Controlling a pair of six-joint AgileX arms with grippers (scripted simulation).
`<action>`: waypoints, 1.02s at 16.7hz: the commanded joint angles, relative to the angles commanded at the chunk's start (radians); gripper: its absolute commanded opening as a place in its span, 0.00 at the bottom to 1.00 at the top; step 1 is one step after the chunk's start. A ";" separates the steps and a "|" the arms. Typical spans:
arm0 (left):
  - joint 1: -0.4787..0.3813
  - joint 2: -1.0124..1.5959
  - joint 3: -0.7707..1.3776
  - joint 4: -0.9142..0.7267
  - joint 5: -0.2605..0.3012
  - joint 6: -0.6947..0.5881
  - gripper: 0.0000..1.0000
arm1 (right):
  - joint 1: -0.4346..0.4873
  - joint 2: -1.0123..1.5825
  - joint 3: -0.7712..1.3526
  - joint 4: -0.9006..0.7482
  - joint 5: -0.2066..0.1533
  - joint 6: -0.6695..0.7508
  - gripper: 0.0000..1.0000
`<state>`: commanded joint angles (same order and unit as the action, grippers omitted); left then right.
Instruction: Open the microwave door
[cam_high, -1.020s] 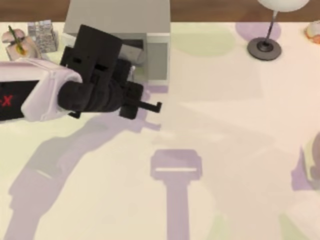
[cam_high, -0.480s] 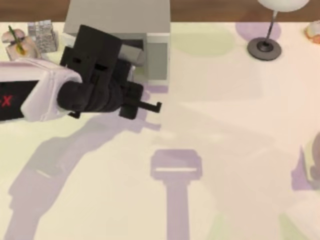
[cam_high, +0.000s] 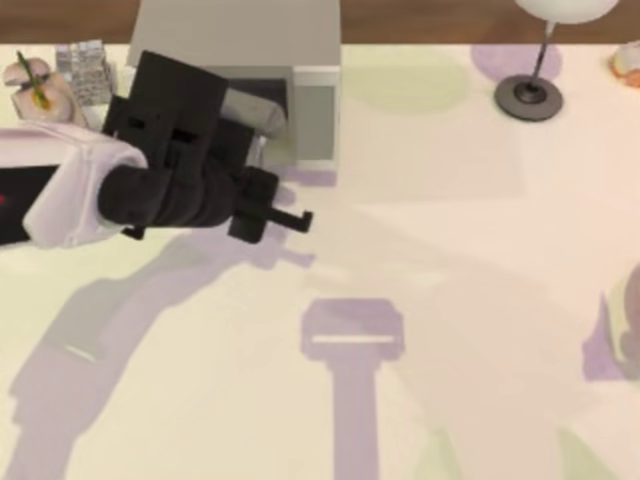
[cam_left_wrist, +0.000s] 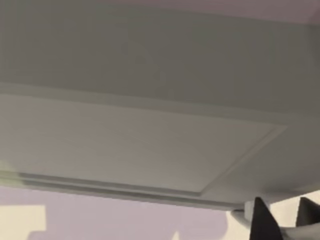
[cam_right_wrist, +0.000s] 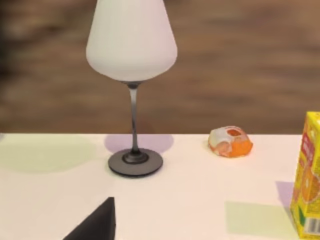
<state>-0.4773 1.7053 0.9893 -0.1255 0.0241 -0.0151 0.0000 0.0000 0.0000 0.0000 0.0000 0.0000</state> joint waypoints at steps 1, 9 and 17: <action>0.007 -0.005 -0.010 -0.001 0.010 0.014 0.00 | 0.000 0.000 0.000 0.000 0.000 0.000 1.00; 0.011 -0.005 -0.018 -0.004 0.017 0.024 0.00 | 0.000 0.000 0.000 0.000 0.000 0.000 1.00; 0.011 -0.005 -0.018 -0.004 0.017 0.024 0.00 | 0.000 0.000 0.000 0.000 0.000 0.000 1.00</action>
<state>-0.4666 1.7000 0.9712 -0.1291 0.0409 0.0085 0.0000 0.0000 0.0000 0.0000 0.0000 0.0000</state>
